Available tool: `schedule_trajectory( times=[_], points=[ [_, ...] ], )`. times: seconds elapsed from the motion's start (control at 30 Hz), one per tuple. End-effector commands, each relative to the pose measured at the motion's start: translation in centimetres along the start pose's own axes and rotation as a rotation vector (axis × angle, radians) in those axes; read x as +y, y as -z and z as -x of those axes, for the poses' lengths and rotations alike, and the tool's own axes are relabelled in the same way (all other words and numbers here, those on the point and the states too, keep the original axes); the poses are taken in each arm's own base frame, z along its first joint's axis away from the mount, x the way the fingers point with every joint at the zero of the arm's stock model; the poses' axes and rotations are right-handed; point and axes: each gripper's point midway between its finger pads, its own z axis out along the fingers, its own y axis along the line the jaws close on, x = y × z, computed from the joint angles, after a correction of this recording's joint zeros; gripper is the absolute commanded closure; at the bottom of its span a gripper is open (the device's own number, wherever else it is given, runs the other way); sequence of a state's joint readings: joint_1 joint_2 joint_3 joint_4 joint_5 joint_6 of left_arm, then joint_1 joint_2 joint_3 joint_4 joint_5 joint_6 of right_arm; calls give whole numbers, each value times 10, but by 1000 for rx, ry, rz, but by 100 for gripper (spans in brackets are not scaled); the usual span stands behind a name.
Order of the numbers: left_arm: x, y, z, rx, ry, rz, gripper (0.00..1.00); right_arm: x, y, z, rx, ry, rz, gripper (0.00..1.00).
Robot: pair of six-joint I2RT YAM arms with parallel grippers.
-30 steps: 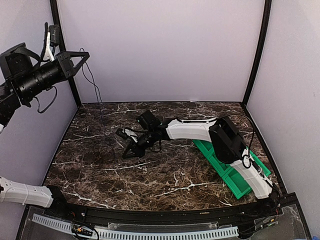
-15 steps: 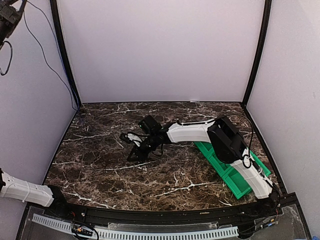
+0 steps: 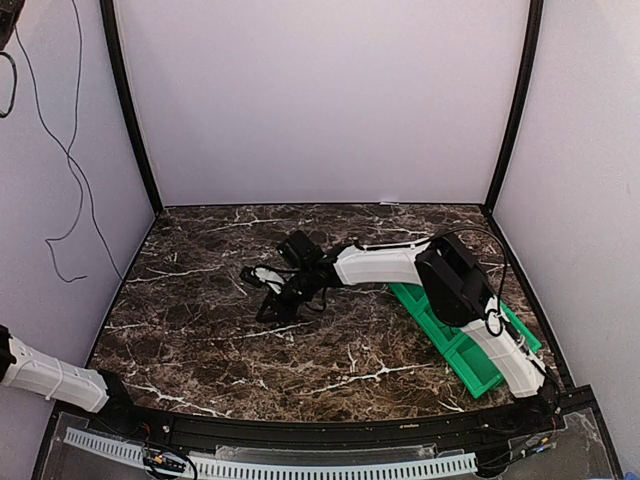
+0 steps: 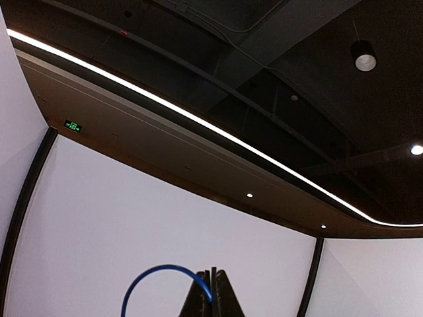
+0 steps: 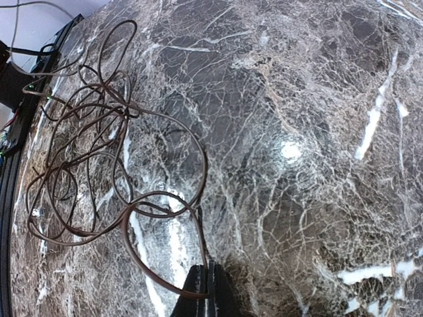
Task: Untangle the cables
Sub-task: Untie one of the twisted cables from the tangled cable pile, then pass from the left arm to the right
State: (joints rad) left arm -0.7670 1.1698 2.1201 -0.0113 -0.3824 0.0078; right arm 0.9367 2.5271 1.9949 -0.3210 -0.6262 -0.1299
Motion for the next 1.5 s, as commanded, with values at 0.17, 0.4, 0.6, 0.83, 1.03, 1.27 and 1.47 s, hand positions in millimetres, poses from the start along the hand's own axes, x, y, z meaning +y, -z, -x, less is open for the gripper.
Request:
schedule_trajectory(
  times=[0.17, 0.4, 0.6, 0.83, 1.03, 1.27, 1.47],
  points=[
    [-11, -6, -69, 167, 69, -35, 100, 46, 101, 100, -155, 294, -116, 46],
    [-12, 17, -154, 326, 122, -62, 100, 90, 118, 114, -218, 361, -11, 32],
    [-13, 27, -188, 383, 117, -80, 100, 96, 78, 92, -150, 339, 31, 31],
    [-14, 39, -222, 457, 93, -101, 100, 111, 91, 82, -114, 344, 40, 31],
    [-12, 54, -249, 526, 67, -116, 100, 121, 150, 72, -118, 374, -49, 30],
    [-28, 77, -297, 661, 139, -213, 100, 113, 227, 134, -264, 410, -278, 17],
    [-50, 105, -342, 812, 264, -318, 100, 97, 243, 171, -335, 419, -392, 10]
  ],
)
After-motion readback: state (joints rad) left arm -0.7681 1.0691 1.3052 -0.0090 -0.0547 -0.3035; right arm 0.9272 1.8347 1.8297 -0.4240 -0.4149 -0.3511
